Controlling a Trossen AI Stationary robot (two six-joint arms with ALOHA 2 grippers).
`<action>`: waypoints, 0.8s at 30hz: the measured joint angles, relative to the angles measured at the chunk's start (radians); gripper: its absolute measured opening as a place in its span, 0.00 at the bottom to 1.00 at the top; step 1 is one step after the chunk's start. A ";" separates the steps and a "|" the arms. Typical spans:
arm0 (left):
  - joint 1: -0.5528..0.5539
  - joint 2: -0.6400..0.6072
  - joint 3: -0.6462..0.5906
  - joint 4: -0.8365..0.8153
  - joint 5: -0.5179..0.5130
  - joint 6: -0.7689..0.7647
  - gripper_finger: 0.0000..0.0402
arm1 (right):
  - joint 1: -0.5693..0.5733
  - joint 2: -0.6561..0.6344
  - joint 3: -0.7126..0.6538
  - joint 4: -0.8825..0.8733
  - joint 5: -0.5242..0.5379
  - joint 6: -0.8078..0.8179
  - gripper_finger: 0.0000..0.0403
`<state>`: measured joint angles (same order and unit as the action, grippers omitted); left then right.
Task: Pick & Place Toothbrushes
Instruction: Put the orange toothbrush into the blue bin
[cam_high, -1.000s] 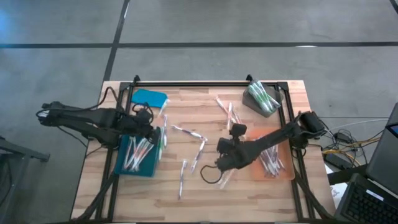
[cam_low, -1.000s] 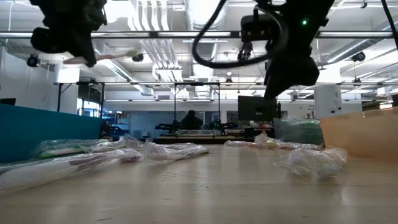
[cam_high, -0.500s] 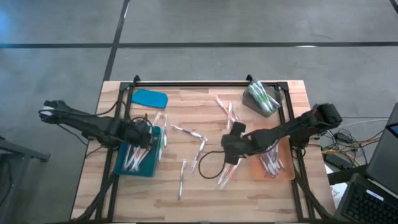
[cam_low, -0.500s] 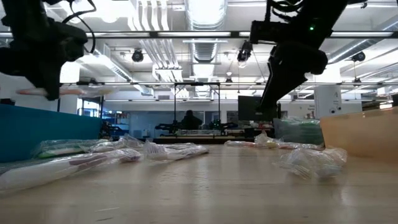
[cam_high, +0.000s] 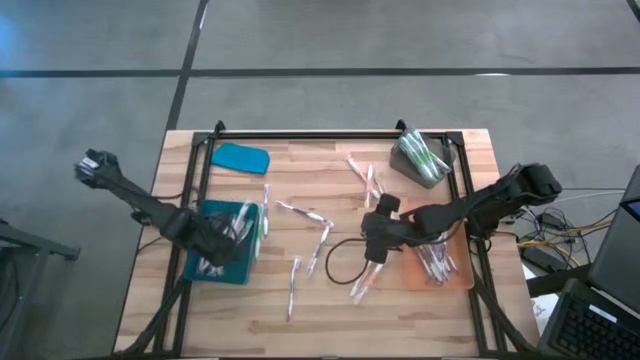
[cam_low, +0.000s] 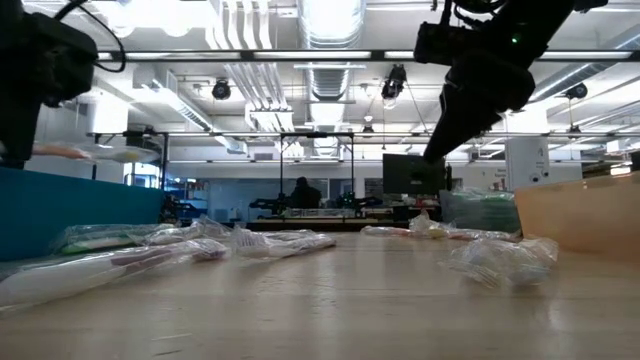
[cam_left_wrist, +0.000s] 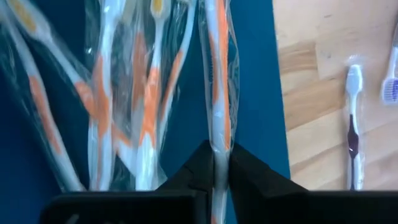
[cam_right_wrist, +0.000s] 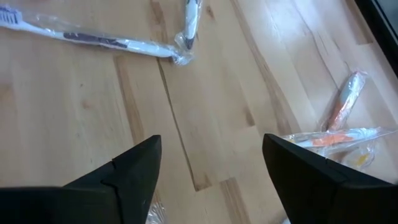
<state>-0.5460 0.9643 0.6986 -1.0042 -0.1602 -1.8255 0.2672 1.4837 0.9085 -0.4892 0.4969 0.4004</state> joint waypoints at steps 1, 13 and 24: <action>-0.017 0.009 0.000 -0.001 -0.005 -0.025 0.09 | 0.000 0.003 0.000 0.000 0.000 -0.004 0.69; -0.077 0.116 0.000 0.014 0.004 -0.120 0.10 | -0.007 0.005 -0.004 0.002 0.003 -0.014 0.63; -0.076 0.226 0.000 0.023 0.014 -0.118 0.10 | -0.006 0.005 -0.004 0.002 0.003 -0.016 0.57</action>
<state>-0.6220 1.1905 0.6986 -0.9810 -0.1463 -1.9430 0.2607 1.4883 0.9047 -0.4873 0.4995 0.3847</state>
